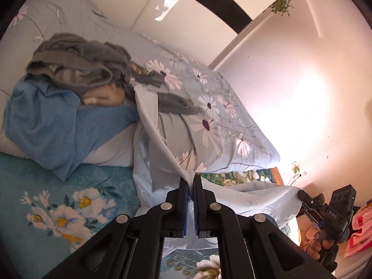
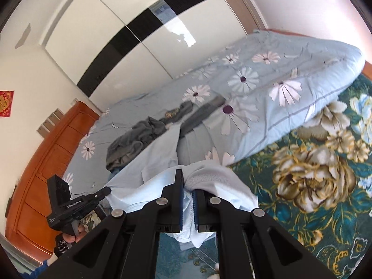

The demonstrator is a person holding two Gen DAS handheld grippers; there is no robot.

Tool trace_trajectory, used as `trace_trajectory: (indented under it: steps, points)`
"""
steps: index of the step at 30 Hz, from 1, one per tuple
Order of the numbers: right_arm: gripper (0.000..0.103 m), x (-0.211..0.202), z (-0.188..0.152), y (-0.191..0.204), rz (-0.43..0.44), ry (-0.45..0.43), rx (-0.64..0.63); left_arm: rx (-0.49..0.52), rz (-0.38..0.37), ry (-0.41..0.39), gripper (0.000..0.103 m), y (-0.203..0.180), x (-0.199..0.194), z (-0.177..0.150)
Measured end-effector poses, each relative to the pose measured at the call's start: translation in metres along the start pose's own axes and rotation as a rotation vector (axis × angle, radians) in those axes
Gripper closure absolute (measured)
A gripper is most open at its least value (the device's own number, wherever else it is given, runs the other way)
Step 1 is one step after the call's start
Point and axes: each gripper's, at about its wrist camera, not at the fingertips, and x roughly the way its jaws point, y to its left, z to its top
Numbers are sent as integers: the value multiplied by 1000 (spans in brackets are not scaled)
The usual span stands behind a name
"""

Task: Fold clothes
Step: 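Lift the shirt with both grippers and shake it out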

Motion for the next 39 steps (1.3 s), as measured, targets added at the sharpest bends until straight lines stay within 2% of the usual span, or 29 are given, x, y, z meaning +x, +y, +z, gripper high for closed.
trace_trajectory:
  steps: [6,10,17,20,22,25,32,39]
  points:
    - [97,-49,19,56,63,-109,-92,75,-47,-155,99,-33,-94,14]
    - [97,-80,10,87,94,-137,-180,149,-43,-251,99,-51,-149,6]
    - [97,-143,-11,135,179,-192,-330,197,-27,-358,99,-70,-235,-30]
    - [97,-162,-10,156,202,-220,-405,209,-10,-377,99,-73,-254,-30]
    - [97,-154,-3,165,196,-206,-433,204,29,-364,98,-68,-249,-23]
    - [97,-112,4,162,147,-134,-436,124,95,-276,99,-34,-209,-16]
    - [97,21,-7,106,21,115,-314,-61,201,-74,99,53,-105,-26]
    - [97,125,-12,60,-71,273,-225,-131,275,55,98,108,-19,-20]
